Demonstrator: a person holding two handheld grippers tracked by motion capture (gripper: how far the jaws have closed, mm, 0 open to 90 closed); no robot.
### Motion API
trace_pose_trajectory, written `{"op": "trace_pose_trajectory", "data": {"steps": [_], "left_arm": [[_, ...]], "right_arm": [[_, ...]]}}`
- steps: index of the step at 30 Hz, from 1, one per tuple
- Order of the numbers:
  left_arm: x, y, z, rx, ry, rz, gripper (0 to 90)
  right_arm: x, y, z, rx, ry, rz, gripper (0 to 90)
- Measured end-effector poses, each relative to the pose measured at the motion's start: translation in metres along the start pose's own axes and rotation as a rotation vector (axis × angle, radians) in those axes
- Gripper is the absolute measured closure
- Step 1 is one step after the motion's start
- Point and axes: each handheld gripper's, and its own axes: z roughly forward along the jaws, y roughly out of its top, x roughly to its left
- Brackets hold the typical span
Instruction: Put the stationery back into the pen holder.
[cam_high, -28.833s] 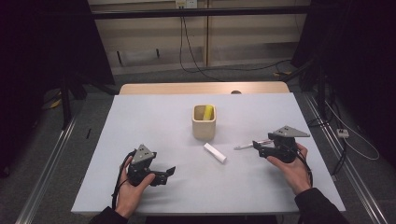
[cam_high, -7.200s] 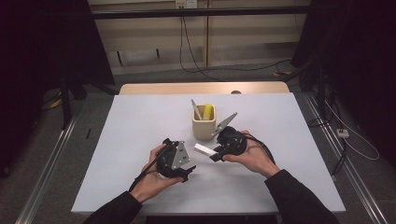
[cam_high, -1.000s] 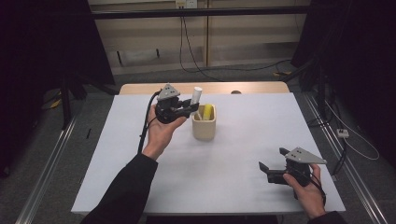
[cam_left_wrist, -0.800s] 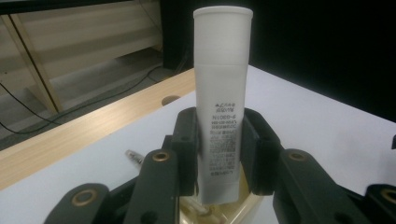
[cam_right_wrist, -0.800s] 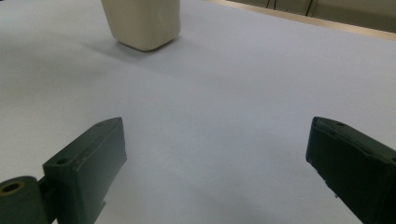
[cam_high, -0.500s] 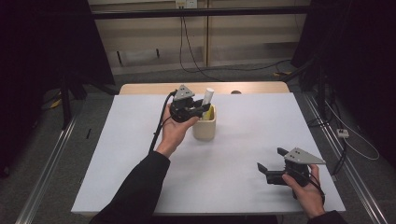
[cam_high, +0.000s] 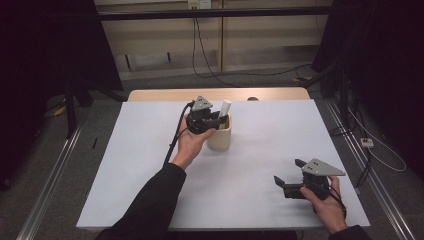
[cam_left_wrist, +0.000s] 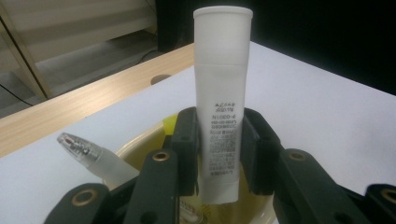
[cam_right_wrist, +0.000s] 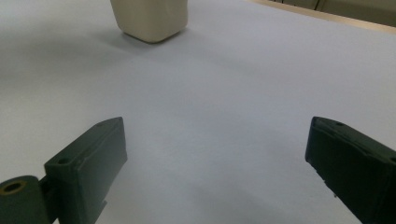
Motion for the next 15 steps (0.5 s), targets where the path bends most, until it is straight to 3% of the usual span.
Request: {"op": "trace_pose_trajectory", "data": {"steps": [8, 12, 15], "left_arm": [[-0.004, -0.004, 0.002, 0.011, -0.003, -0.006, 69.3], [-0.007, 0.001, -0.004, -0.013, 0.020, 0.020, 56.8], [-0.008, 0.004, -0.010, -0.030, 0.022, 0.012, 47.9]], "right_arm": [[0.000, 0.000, 0.000, 0.000, 0.002, 0.000, 5.6], [0.000, 0.000, 0.000, -0.001, 0.003, -0.001, 5.6], [0.000, 0.000, 0.000, -0.003, 0.004, -0.003, 5.6]]}}
